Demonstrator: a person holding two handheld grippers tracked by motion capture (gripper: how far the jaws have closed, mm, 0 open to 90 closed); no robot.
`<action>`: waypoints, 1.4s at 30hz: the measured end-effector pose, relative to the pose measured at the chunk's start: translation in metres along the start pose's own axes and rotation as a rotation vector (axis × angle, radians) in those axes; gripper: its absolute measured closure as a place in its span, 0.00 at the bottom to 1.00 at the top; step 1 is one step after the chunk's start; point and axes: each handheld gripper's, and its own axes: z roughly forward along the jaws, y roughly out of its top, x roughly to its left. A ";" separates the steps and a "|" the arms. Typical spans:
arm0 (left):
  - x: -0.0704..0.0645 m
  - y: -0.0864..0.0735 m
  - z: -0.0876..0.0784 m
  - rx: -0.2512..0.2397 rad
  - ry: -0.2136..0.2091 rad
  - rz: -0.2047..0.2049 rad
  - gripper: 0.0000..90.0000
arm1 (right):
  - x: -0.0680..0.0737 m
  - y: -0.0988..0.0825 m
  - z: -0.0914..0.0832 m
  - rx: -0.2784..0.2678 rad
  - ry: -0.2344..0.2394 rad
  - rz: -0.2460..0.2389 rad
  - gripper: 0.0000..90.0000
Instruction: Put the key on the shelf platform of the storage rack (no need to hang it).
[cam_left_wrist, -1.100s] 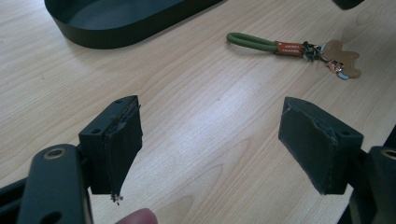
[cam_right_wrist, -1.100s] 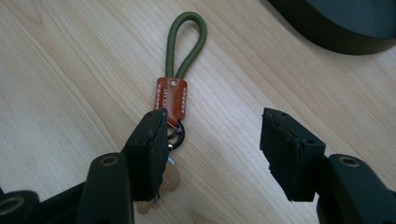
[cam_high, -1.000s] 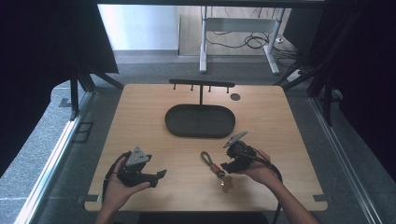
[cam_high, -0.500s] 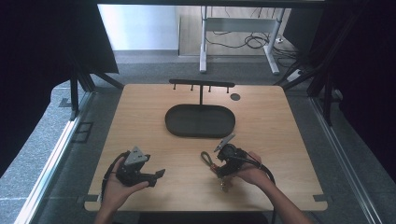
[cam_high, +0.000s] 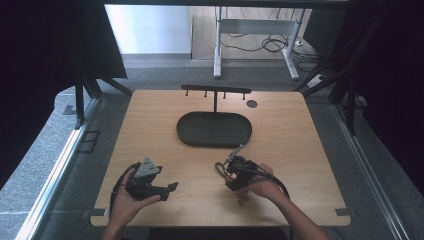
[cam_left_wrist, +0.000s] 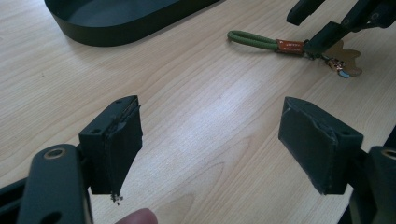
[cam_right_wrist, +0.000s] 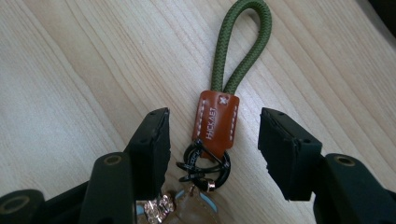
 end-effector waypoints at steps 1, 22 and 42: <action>0.000 0.000 0.000 0.000 0.000 0.000 0.24 | 0.000 0.000 0.001 0.002 0.002 0.000 0.49; -0.001 0.000 0.004 0.011 -0.006 0.006 0.24 | 0.001 0.006 0.019 0.054 -0.012 -0.004 0.62; -0.004 0.001 0.006 0.018 -0.009 0.013 0.24 | -0.006 0.004 0.004 0.038 0.025 -0.003 0.74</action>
